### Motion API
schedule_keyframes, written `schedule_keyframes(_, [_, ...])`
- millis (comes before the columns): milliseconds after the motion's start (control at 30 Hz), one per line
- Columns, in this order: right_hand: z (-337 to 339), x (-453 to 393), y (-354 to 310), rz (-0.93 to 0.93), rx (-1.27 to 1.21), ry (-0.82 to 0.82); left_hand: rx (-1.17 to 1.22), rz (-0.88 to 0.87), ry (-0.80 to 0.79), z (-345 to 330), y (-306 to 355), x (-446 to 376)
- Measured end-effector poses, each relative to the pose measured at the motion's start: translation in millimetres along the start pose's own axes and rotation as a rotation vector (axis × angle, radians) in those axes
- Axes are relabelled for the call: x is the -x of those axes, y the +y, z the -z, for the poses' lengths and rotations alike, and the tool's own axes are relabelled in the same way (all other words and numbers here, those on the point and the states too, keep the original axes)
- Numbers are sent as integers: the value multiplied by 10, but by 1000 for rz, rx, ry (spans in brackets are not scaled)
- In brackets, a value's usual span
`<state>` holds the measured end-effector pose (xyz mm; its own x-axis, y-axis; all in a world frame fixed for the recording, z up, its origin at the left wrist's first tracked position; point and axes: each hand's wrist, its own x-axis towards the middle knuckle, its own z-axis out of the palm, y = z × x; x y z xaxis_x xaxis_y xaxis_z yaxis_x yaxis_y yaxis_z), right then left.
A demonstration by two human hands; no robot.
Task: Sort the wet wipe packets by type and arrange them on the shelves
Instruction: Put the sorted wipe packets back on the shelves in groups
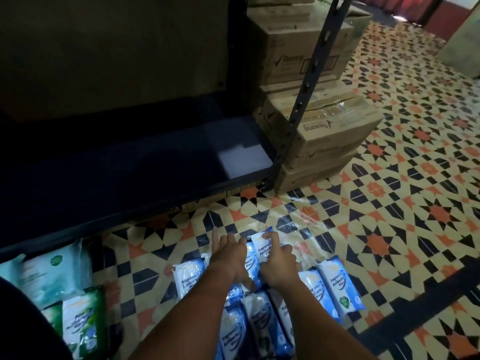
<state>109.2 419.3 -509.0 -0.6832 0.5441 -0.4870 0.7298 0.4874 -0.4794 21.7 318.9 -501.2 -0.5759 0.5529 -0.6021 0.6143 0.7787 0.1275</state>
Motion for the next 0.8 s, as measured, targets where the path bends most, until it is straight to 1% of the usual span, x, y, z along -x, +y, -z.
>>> schedule_keyframes(133, [22,18,36,30,-53,5,-11,-26,52,23,25,5])
schedule_keyframes(300, [86,58,53,25,-156,-25,108,-35,90,3,57,-12])
schedule_keyframes(400, [108,72,75,3,-207,-11,146,-51,98,-31,61,-60])
schedule_keyframes(500, [44,11,140,-13,-258,23,116,-97,95,-83,45,-104])
schedule_keyframes(567, [9,-63,188,-15,-267,18,117,-115,103,-134,9,-149])
schedule_keyframes(700, [98,-27,145,-46,-316,20,189,-126,167,-116,-42,-182])
schedule_keyframes(800, [120,-43,164,-73,-391,55,306,-107,187,-15,-31,-151])
